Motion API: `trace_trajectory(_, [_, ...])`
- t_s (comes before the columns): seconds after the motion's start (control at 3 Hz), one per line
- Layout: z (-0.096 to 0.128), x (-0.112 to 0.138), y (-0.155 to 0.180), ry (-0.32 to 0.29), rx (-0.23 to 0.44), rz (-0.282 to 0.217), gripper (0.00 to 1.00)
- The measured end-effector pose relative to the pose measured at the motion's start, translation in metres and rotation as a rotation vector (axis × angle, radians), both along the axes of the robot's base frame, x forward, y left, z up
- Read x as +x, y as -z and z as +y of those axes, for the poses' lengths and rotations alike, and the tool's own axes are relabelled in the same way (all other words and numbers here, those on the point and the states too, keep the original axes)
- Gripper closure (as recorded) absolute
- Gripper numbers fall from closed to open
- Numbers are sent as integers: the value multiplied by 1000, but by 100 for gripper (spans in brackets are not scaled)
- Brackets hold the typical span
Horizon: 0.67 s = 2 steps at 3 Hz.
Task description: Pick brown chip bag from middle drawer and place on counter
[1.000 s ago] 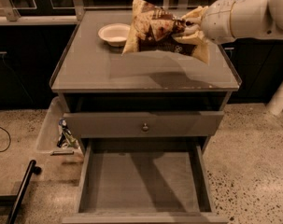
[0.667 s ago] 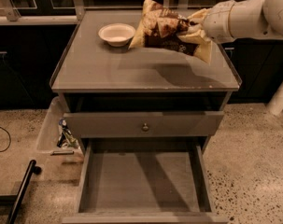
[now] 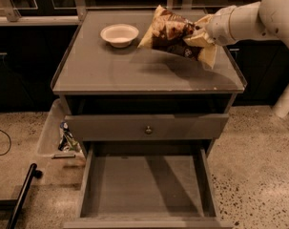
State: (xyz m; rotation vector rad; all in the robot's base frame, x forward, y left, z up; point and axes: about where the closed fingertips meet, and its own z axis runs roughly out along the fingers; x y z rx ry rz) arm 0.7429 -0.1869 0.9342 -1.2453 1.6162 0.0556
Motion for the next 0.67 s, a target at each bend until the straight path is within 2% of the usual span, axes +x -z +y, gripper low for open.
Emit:
trace_trajectory(0.33, [10,8,26,-41,23,84,100])
trace_trajectory(0.67, [17,12,46,-81,44,143,100])
